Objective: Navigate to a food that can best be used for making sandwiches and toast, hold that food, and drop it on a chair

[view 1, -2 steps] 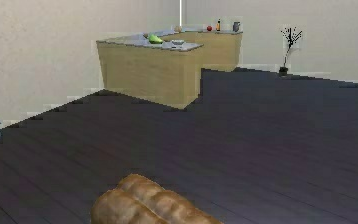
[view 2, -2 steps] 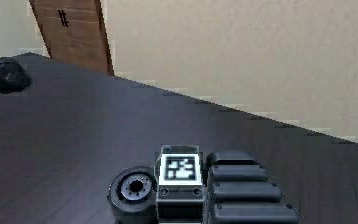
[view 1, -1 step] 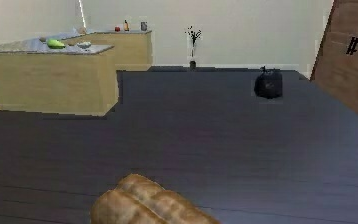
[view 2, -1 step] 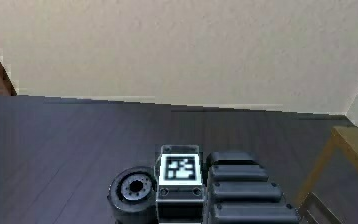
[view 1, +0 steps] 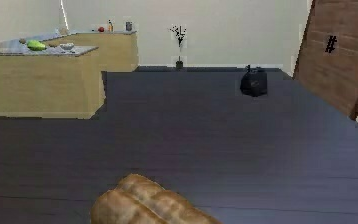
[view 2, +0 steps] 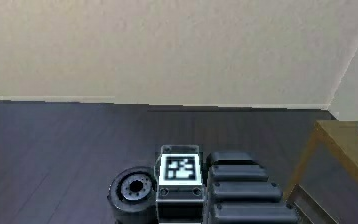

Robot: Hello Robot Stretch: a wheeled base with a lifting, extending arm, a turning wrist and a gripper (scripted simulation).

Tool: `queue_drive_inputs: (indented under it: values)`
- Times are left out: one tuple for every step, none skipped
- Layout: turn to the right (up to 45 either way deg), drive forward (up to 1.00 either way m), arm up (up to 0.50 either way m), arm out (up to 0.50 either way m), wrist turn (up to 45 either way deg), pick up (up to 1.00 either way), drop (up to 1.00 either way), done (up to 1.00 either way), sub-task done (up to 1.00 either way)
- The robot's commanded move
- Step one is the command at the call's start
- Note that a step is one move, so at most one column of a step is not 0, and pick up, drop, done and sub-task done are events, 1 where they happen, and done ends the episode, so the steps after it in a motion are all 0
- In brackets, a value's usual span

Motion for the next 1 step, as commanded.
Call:
queue_drive_inputs:
  values:
    - [-45.0, 0.00, 0.00, 0.00, 0.0, 0.00, 0.00, 0.00, 0.00]
